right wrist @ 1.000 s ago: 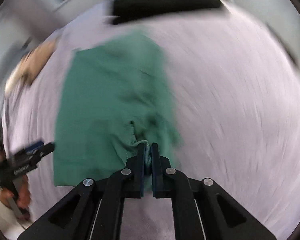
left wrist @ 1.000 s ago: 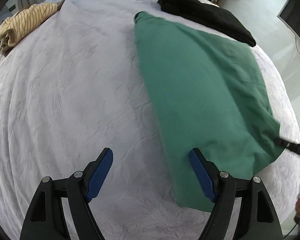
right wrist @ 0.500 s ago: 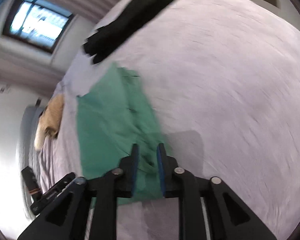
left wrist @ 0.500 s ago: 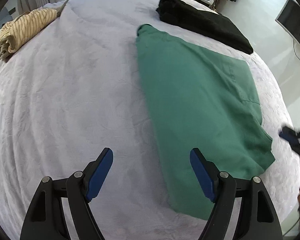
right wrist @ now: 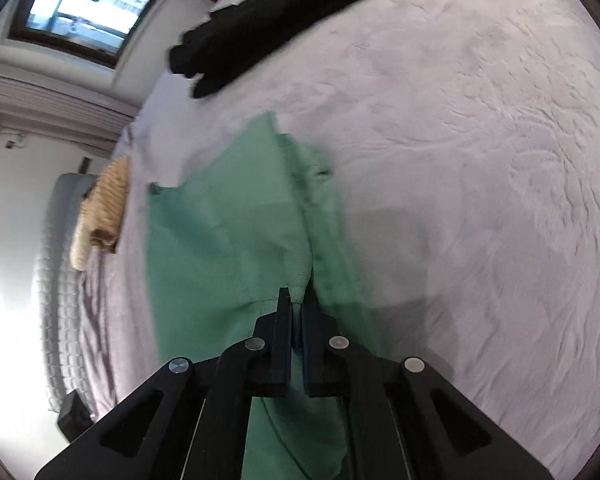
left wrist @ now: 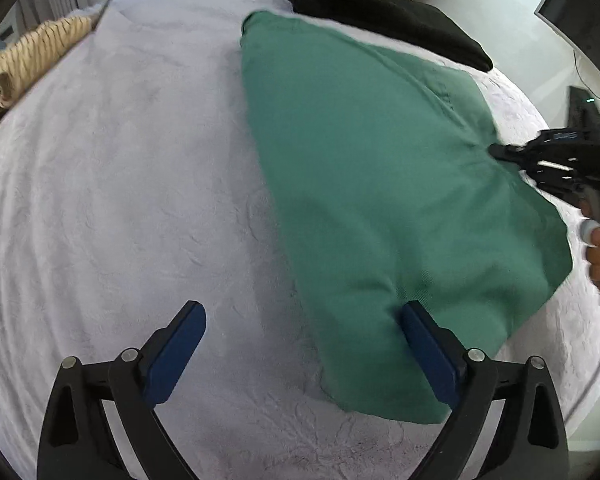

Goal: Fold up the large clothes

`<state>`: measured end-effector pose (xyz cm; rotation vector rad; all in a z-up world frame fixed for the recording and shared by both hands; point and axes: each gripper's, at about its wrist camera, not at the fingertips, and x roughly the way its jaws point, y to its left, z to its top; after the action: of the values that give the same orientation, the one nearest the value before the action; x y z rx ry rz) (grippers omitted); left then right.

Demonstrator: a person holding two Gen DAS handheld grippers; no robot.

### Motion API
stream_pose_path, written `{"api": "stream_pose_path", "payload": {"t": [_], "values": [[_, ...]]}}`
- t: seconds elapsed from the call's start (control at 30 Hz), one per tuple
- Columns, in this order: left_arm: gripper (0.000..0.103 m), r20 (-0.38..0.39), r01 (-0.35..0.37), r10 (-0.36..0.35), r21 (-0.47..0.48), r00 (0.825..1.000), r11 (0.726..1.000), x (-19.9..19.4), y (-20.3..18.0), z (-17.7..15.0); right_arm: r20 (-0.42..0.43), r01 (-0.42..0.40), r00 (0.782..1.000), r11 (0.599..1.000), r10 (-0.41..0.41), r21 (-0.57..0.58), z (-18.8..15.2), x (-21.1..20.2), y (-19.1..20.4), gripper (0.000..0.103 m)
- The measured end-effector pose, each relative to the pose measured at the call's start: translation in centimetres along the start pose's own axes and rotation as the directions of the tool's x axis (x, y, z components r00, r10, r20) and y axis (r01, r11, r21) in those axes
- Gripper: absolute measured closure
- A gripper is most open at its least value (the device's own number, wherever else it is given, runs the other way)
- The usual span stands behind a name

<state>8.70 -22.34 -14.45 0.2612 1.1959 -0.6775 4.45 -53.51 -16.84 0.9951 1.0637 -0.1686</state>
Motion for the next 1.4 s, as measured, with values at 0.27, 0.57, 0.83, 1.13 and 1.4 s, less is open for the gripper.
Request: {"api": "stream_pose_path", "payload": {"t": [0.27, 0.57, 0.83, 1.13, 1.4], "values": [[0.0, -0.021, 0.004, -0.004, -0.006, 1.0, 1.0, 0.7, 0.2, 0.1, 0.002, 0.029, 1.0, 0.999, -0.029, -0.014, -0.4, 0.7, -1.3, 0.099], [0.0, -0.014, 0.018, -0.02, -0.086, 1.0, 0.996, -1.8, 1.7, 1.2, 0.072, 0.118, 0.991, 0.989, -0.112, -0.087, -3.8, -7.1, 0.9, 0.097], [0.0, 0.005, 0.062, -0.063, -0.231, 0.998, 0.971, -0.5, 3.8, 5.2, 0.038, 0.074, 0.997, 0.992, -0.07, -0.105, -2.5, -5.9, 2.0, 0.051], [0.0, -0.105, 0.232, -0.263, -0.238, 0.959, 0.943, 3.7, 3.2, 5.6, -0.058, -0.015, 0.998, 0.998, 0.011, -0.061, 0.3, -2.3, -0.8, 0.04], [0.0, -0.145, 0.338, -0.384, -0.265, 0.912, 0.903, 6.7, 2.2, 5.8, -0.158, -0.125, 0.981, 0.991, 0.116, -0.047, 2.7, 2.2, -1.6, 0.04]]}}
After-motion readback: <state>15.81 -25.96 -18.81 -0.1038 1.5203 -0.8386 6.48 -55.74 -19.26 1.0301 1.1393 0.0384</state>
